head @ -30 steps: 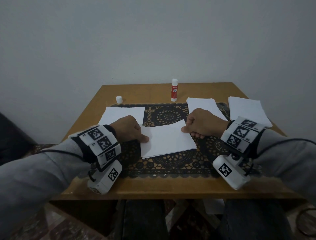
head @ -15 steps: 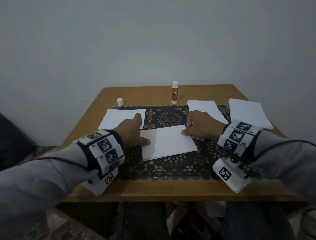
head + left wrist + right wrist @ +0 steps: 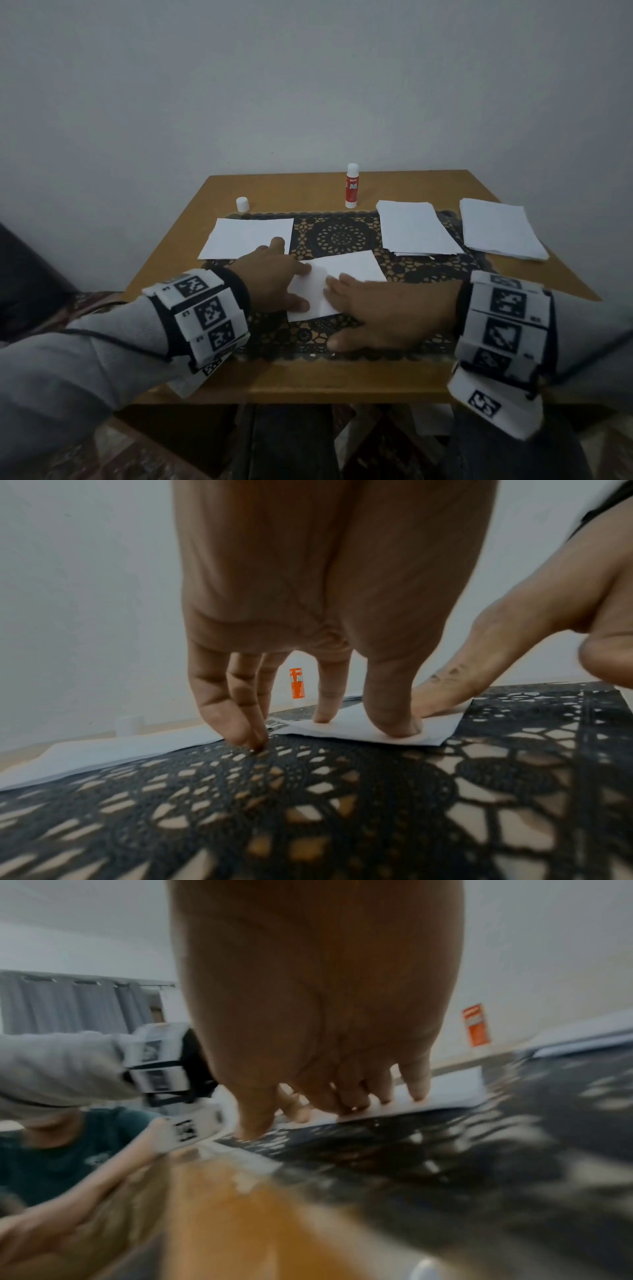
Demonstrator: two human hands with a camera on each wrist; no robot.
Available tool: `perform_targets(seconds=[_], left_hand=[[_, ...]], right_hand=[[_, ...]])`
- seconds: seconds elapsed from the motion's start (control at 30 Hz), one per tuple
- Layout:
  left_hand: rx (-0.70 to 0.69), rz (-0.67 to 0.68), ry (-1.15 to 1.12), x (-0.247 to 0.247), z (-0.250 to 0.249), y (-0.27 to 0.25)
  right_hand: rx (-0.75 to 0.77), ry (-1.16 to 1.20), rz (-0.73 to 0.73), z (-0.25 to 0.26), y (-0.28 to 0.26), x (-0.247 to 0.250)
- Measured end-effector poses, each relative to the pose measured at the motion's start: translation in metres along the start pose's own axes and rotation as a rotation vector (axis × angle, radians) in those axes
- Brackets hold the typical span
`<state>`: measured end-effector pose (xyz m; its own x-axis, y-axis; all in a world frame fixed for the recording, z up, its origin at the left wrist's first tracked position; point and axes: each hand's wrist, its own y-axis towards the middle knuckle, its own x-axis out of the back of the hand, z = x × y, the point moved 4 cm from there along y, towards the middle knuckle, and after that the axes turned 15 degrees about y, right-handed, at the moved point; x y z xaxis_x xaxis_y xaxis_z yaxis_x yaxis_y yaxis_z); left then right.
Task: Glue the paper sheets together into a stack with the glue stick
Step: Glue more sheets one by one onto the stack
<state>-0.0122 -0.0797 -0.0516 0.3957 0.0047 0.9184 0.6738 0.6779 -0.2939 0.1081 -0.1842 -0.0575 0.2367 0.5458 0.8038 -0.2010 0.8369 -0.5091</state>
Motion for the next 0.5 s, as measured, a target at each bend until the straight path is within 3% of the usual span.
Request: perform_targets(seconds=[0.13,0.27,0.43,0.5], left_hand=[[-0.026,-0.003,0.055,-0.001,-0.003,0.001],[-0.068,0.006,0.115,-0.001,-0.004,0.004],[-0.104,0.011,0.198,-0.001,-0.006,0.002],[-0.119,0.028,0.224,-0.002,-0.007,0.002]], right_hand=[[-0.11,0.008,-0.095,-0.022,0.013,0.012],[-0.032,0.003,0.006,-0.004,0.014,-0.004],[-0.109,0.009,-0.095,-0.015,0.025,0.017],[-0.079,-0.009,-0.073,-0.007,0.027,0.01]])
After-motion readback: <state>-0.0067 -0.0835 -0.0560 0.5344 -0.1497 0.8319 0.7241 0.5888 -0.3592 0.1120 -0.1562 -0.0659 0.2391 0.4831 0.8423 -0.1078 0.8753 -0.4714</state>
